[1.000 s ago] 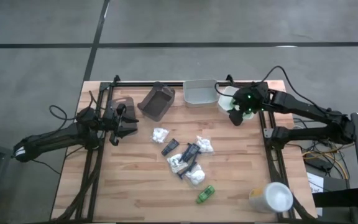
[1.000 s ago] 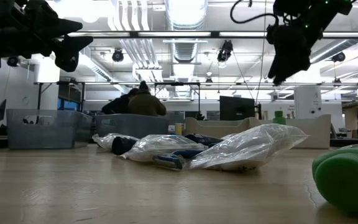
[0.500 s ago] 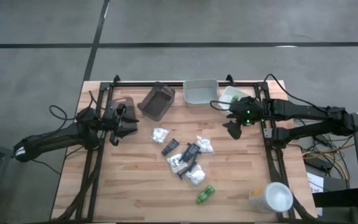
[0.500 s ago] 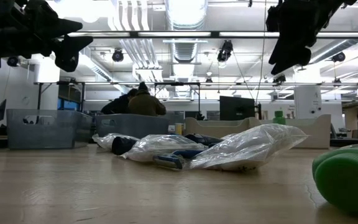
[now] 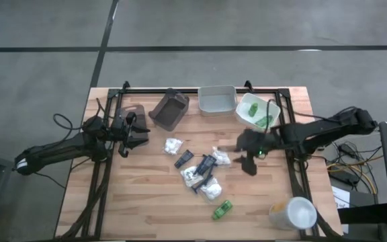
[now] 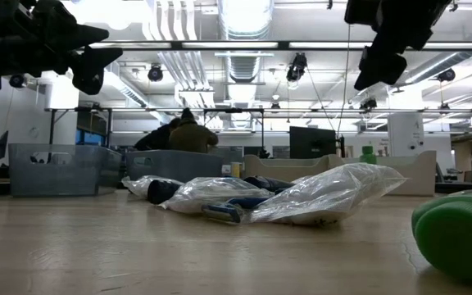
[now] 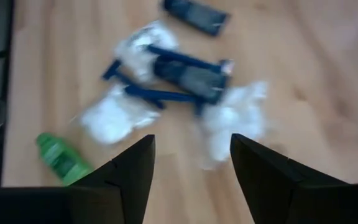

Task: Pick & Place Travel size toiletries
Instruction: Put the green shampoo into the white bin

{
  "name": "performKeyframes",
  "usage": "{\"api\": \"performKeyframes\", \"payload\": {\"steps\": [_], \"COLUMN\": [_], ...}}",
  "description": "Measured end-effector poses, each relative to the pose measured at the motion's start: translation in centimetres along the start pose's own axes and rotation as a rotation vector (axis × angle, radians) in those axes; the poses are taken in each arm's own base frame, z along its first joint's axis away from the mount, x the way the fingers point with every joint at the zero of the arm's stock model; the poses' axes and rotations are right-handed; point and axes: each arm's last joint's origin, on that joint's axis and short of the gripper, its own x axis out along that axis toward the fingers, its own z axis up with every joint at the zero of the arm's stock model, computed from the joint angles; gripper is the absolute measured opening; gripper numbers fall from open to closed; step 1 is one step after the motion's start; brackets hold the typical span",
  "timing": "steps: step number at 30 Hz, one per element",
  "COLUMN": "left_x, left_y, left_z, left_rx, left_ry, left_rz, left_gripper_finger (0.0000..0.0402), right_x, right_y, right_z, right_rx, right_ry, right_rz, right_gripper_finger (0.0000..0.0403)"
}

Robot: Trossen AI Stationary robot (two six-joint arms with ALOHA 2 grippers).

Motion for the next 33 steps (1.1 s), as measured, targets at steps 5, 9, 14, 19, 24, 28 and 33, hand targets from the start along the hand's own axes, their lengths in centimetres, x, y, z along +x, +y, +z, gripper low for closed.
{"api": "performKeyframes", "payload": {"steps": [5,9,14,19,24,28,33], "left_x": [0.0,0.0,0.0,0.0,0.0,0.0,0.0], "left_y": [0.0,0.0,0.0,0.0,0.0,0.0,0.0], "left_z": [0.0,0.0,0.0,0.0,0.0,0.0,0.0], "left_rx": [0.000,0.000,0.000,0.000,0.000,0.000,0.000], "left_ry": [0.000,0.000,0.000,0.000,0.000,0.000,0.001], "left_rz": [0.000,0.000,0.000,0.000,0.000,0.000,0.000], "left_gripper_finger": [0.0198,0.0198,0.0198,0.0198,0.0198,0.0198,0.0198], "right_x": [1.6,2.6,3.9,4.9,6.2,7.8,9.9], "right_y": [3.0,5.2,7.8,10.5,12.7,13.9,15.4], "right_z": [0.1,0.7,1.2,2.0,2.3,2.2,1.9], "right_rx": [-0.077,-0.141,-0.269,-0.405,-0.509,-0.531,-0.584], "right_ry": [0.068,0.108,0.133,0.136,0.143,0.181,0.245], "right_rz": [0.086,0.129,0.163,0.199,0.223,0.253,0.345], "right_gripper_finger": [0.0191,0.0182,0.0172,0.0179,0.0211,0.0245,0.0275]}}
